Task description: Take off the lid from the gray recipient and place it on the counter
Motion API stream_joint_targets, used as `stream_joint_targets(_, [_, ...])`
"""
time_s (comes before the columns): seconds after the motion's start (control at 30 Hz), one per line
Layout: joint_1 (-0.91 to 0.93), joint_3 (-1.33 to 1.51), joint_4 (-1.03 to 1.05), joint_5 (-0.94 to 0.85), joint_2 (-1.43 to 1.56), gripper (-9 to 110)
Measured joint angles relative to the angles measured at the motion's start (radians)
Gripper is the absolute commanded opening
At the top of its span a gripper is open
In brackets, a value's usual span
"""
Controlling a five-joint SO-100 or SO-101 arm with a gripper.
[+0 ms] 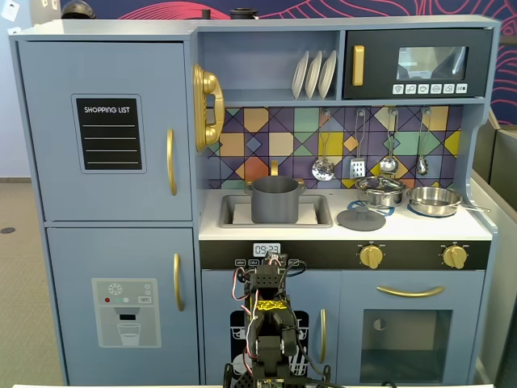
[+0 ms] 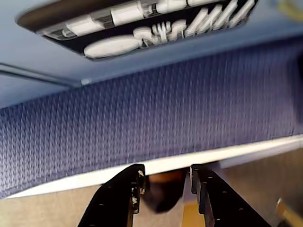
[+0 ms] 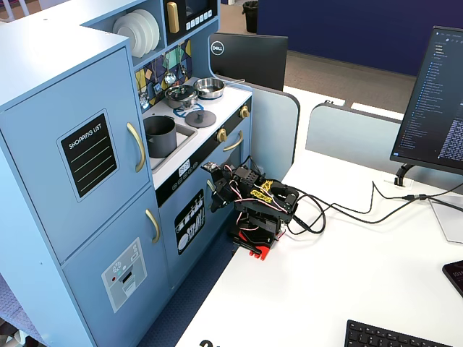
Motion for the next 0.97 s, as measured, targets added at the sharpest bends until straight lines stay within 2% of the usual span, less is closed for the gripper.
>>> stream_joint_targets(0.37, [0.035, 0.003, 0.015, -0.110, 0.009, 5])
stream_joint_targets(0.97, [0.051, 0.003, 0.017, -0.115, 0.009, 7])
